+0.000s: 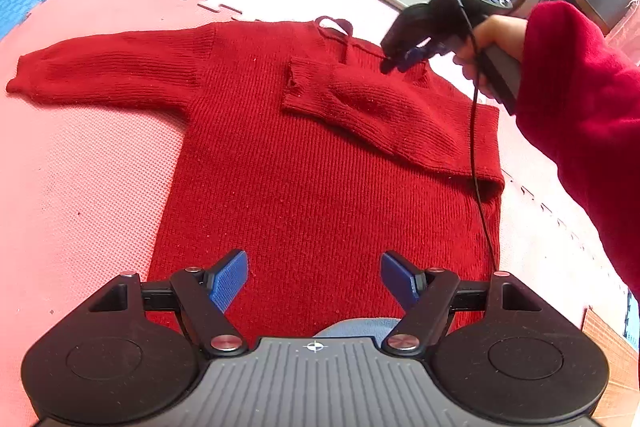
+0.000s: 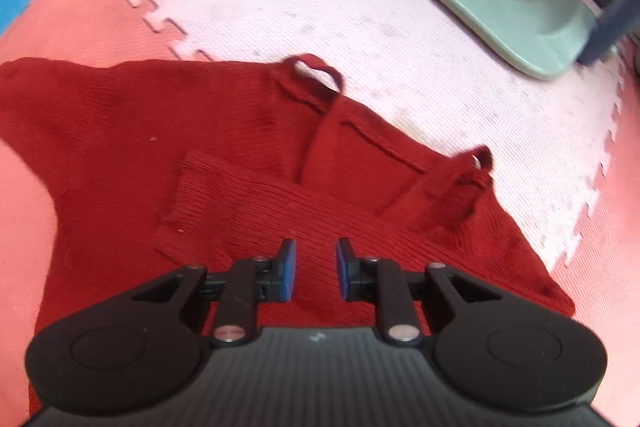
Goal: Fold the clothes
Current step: 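Lower the sleeve onto the chest below the collar with the right gripper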
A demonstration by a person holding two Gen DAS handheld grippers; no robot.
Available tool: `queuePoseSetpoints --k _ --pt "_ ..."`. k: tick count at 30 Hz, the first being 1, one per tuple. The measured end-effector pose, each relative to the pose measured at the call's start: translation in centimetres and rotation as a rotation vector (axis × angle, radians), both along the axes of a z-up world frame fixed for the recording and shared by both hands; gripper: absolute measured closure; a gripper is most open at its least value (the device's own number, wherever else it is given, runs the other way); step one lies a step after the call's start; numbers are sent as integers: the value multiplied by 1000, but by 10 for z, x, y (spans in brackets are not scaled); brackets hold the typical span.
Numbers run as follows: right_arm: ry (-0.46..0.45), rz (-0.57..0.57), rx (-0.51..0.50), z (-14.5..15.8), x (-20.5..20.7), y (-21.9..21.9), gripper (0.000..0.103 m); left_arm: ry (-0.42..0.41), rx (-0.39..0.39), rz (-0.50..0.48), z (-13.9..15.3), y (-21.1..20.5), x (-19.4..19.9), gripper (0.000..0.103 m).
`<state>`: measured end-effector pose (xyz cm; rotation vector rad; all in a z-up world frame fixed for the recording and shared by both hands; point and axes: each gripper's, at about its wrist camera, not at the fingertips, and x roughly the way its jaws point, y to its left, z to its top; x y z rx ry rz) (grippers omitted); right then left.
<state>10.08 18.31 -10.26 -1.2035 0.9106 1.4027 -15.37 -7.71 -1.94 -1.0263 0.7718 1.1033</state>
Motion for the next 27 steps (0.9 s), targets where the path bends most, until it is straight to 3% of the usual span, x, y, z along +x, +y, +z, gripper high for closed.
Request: queuePoseSetpoints --k 4,10,15,20,25,27 --pt "6 -46 -36 -27 17 -7 82 11 -13 -21 -5 0 7 27" --pt "0 -52 -10 -66 -5 0 82 26 -22 -24 -7 -2 13 27" --pt "-67 36 -19 -63 -23 -2 80 31 -21 -25 -7 -2 15 27" --pt "96 -40 29 -36 -10 0 80 39 -27 -35 -10 -4 19 27" --pt "59 -32 21 -68 -21 6 77 46 -28 -43 -11 -5 23 27" --pt "24 -7 30 -67 -29 7 77 44 -26 -41 -11 -5 23 27"
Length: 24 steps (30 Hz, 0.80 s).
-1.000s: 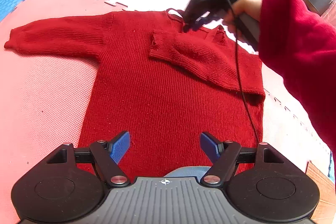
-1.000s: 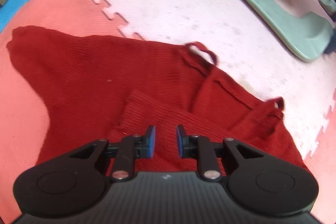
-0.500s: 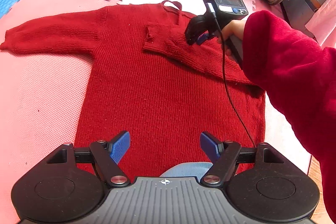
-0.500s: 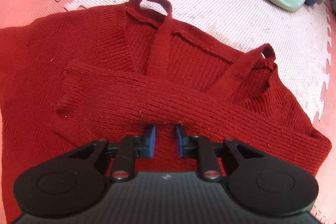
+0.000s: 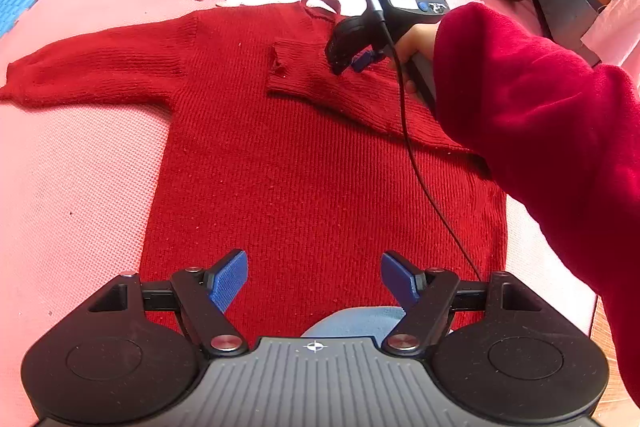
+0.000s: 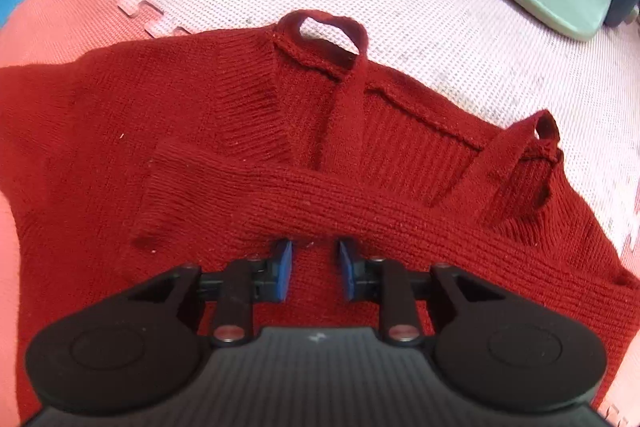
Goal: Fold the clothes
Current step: 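Lower the sleeve onto the chest below the collar with the right gripper, then open the right gripper and move it to the folded sleeve's shoulder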
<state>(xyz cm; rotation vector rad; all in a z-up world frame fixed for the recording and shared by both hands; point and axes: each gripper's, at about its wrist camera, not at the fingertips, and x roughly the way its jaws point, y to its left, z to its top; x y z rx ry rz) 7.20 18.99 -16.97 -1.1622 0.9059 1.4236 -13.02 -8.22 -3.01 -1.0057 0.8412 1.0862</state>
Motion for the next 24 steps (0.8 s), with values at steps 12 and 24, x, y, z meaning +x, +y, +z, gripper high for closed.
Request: queuePoseSetpoints --k 12,24 --pt "44 -1 16 6 -7 4 74 4 -3 -13 -1 -3 5 27" --pt "106 27 2 -2 -10 -46 73 1 -3 -12 1 -5 8 27"
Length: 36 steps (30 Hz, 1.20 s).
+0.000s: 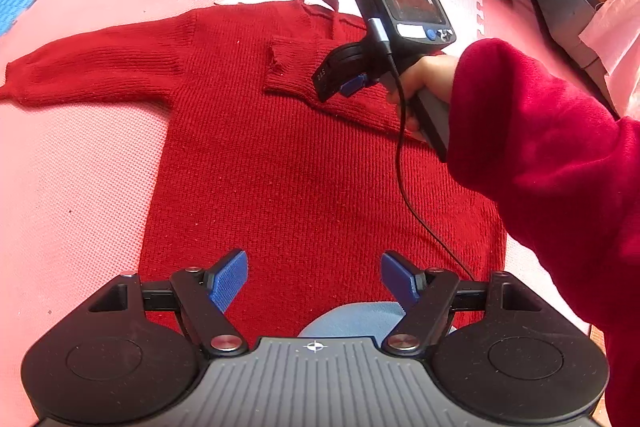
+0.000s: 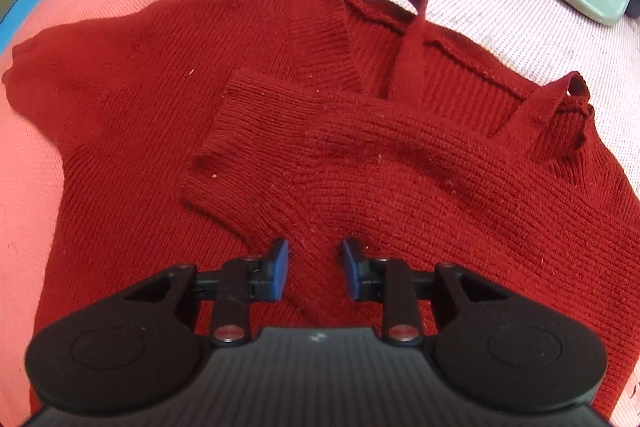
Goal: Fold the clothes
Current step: 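Open the right gripper and move it to the folded sleeve's shoulder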
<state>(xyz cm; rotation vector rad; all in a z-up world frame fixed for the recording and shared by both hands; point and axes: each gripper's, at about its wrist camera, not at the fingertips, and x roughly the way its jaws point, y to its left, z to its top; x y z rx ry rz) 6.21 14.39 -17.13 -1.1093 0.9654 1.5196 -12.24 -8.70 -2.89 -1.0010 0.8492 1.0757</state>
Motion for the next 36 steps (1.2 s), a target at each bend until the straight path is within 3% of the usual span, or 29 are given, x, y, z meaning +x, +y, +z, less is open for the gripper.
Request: queuePoseSetpoints --k 9,13,18,22,29,36 --pt "52 -33 1 14 10 -13 72 9 4 14 2 -2 3 27" --pt "9 -35 -29 2 32 -25 72 16 1 4 0 -2 8 27" --pt "45 -69 -9 -6 48 -32 72 28 -4 -15 -2 -1 15 27" --pt "63 -64 -2 11 57 -40 71 31 -4 -25 -2 1 21 27" --pt "32 -229 37 41 143 -69 71 56 -10 -34 -5 6 35 27" --pt "-4 -380 13 25 218 -84 72 72 -10 -83 -9 4 58 27"
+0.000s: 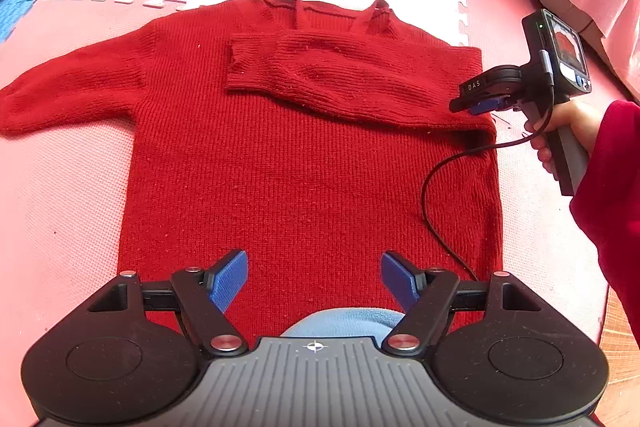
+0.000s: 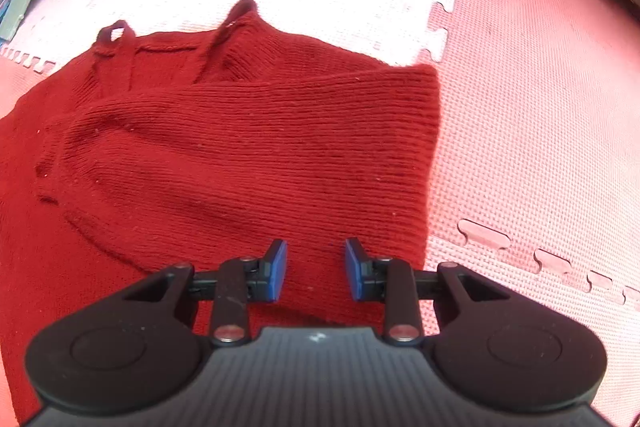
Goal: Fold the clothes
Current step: 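Open the right gripper and move it to the folded sleeve's shoulder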
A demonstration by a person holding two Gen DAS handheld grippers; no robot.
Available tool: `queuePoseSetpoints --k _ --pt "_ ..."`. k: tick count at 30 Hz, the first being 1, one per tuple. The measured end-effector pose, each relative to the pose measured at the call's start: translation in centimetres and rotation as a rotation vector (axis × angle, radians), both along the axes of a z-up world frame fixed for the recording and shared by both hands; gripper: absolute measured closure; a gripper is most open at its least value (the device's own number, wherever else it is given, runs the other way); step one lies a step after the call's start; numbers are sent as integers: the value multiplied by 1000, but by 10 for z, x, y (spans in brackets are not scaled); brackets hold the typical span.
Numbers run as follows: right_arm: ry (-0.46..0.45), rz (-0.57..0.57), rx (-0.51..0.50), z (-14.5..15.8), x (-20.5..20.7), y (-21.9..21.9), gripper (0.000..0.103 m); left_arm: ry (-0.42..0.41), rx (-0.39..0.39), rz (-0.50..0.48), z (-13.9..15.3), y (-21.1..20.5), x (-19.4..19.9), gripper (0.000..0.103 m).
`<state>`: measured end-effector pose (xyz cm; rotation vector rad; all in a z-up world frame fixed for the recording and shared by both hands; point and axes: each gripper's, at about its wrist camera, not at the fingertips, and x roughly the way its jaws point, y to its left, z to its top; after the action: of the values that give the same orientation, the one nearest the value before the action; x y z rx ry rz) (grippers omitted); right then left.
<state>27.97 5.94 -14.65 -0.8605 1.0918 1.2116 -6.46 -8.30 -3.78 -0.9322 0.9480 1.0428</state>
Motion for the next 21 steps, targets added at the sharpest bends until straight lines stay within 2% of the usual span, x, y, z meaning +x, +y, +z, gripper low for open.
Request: queuePoseSetpoints --k 4,10,15,21 --pt "34 -18 -4 -22 11 -5 71 25 -13 -4 -5 1 7 27" --pt "106 -30 0 -19 25 -10 72 48 -26 -15 -11 4 11 27" --pt "66 -33 33 2 24 -22 72 48 -24 -28 -11 4 15 27" --pt "85 -68 13 -19 33 -32 74 54 -29 -30 -14 4 15 27"
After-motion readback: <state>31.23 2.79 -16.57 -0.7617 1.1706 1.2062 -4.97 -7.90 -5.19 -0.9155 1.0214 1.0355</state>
